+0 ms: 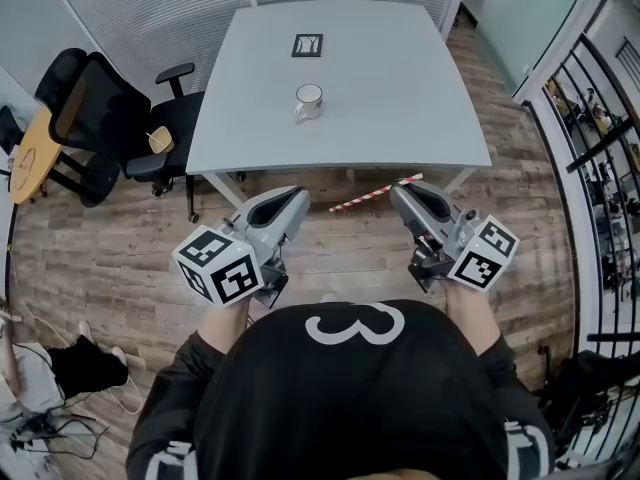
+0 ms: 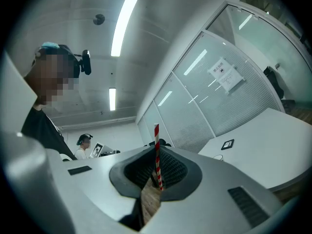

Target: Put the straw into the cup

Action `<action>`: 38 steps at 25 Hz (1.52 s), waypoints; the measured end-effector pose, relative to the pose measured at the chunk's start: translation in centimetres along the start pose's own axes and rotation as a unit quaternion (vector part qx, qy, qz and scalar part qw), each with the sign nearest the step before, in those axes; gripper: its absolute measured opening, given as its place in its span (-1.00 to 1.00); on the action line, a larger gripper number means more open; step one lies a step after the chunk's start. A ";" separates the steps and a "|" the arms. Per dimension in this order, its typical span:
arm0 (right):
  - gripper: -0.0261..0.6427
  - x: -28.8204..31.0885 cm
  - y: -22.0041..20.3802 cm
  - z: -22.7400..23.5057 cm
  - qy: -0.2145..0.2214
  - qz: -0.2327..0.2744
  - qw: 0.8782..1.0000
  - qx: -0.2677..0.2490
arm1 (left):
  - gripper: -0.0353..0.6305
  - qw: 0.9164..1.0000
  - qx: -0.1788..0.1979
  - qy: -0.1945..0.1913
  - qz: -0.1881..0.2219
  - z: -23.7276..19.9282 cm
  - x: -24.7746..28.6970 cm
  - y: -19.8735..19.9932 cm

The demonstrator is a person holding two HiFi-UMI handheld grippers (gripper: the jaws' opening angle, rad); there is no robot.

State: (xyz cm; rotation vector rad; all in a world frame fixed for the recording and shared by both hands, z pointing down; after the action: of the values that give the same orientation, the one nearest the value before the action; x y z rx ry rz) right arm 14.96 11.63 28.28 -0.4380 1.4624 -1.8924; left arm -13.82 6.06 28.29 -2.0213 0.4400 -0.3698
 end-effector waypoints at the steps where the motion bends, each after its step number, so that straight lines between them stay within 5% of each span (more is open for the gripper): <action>1: -0.83 0.6 0.0 0.2 -0.002 0.000 1.000 -0.001 | -0.83 1.000 -0.001 0.000 0.001 -0.8 0.0 0.4; 18: -0.83 5.5 -0.2 4.2 -0.025 0.002 1.000 -0.003 | -0.83 1.000 -0.012 -0.004 -0.004 -7.6 2.3 2.5; 38: -0.83 12.4 1.3 13.8 0.000 -0.017 1.000 0.019 | -0.83 0.999 -0.030 0.032 -0.017 -14.8 8.0 5.3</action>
State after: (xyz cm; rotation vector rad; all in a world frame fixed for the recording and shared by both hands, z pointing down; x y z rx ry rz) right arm 15.49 -6.92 29.45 -0.4473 1.4253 -1.9440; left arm -13.96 -11.35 30.95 -2.0829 0.4609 -0.4479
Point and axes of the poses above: the fingertips, and each gripper's own axes: x forward along the fingers, z to its right, y out of its top, the point moved 10 cm from there along -x, backward along the fingers, and after that the axes turned 4 degrees about -x, right-handed, at the moved point
